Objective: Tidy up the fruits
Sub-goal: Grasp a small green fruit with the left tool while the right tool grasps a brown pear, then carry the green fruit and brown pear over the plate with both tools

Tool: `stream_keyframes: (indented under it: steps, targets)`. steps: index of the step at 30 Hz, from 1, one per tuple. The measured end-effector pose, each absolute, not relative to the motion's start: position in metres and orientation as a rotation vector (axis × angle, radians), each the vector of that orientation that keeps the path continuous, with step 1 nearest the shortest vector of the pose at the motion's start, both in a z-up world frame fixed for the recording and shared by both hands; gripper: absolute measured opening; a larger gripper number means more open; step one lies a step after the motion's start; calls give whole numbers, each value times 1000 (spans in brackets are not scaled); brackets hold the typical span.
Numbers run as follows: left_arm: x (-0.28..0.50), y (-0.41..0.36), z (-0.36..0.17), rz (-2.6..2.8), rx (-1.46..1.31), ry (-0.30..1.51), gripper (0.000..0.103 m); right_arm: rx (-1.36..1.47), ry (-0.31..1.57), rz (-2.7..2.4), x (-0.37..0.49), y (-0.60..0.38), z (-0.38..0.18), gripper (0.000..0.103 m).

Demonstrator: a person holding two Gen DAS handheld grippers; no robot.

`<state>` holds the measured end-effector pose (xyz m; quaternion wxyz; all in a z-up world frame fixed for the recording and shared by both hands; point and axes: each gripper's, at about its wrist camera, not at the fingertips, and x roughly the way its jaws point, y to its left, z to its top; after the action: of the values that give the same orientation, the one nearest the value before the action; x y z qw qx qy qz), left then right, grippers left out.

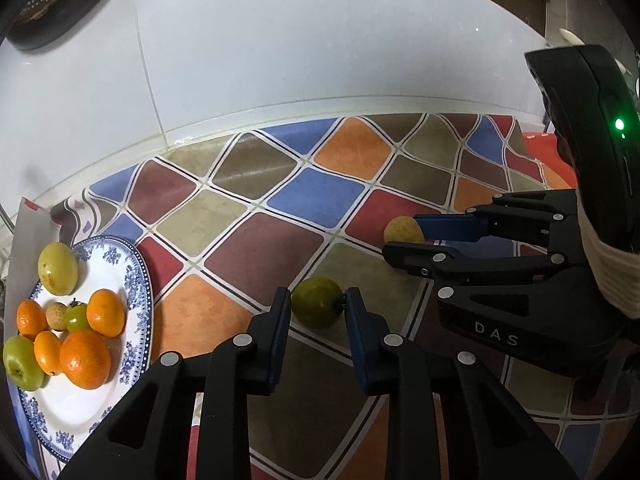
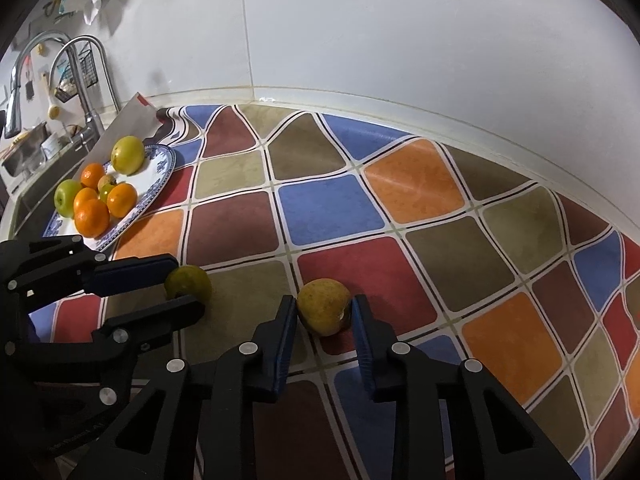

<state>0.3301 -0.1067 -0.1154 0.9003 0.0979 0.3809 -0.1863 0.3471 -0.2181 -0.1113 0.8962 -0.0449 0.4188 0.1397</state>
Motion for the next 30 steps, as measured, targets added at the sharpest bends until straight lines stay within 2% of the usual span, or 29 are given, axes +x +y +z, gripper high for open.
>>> stream_keyframes:
  steps: [30]
  targets:
    - [248,-72,-47,-317,156,617,28,-25,729,267,260,-203,-44,29]
